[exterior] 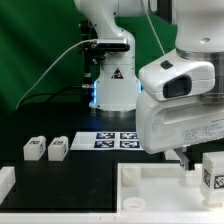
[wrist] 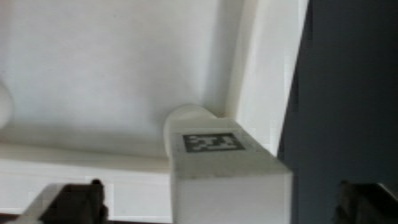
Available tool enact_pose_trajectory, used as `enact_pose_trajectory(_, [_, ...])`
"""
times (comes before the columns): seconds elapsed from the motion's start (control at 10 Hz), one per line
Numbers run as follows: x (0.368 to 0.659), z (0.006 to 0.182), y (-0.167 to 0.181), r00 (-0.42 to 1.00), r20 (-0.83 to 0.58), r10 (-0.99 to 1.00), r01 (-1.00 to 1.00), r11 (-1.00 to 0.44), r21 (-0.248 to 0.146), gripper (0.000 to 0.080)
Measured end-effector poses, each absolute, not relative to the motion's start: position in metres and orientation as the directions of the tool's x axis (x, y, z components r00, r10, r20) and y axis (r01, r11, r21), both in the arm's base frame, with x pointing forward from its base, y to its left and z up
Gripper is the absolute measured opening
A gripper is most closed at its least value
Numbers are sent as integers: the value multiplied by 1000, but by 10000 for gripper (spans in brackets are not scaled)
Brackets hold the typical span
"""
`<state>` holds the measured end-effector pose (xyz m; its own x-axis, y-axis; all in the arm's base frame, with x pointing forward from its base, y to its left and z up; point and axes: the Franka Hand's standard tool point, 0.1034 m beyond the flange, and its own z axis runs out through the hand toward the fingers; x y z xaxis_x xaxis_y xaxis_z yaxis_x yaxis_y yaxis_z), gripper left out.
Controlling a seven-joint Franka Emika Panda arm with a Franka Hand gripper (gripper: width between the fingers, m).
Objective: Assemble one leg
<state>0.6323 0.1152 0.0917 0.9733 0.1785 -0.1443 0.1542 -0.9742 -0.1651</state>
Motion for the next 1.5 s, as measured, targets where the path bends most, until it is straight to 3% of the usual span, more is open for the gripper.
enact_pose_trajectory(0.6, [631, 81, 132, 984, -133, 115, 95, -984, -151, 649])
enact_pose_trajectory(0.7, [631, 81, 131, 985, -133, 113, 93, -984, -150, 524])
enact_pose_trajectory(0.8, [631, 81, 132, 988, -143, 52, 31, -989, -143, 524])
enact_pose_trajectory(0.9, [631, 82, 130, 986, -156, -60, -80, -989, -124, 389])
enact_pose_trajectory(1.0, [632, 82, 129, 973, -166, -159, -178, -978, -108, 326])
enact_pose_trajectory(1.3, [634, 80, 121, 914, -172, -367, -384, -920, -74, 308])
enact_pose_trajectory(1.4, [636, 78, 114, 869, -154, -470, -485, -871, -81, 308])
enact_pose_trajectory(1.5, [636, 78, 111, 812, -141, -566, -581, -806, -111, 308])
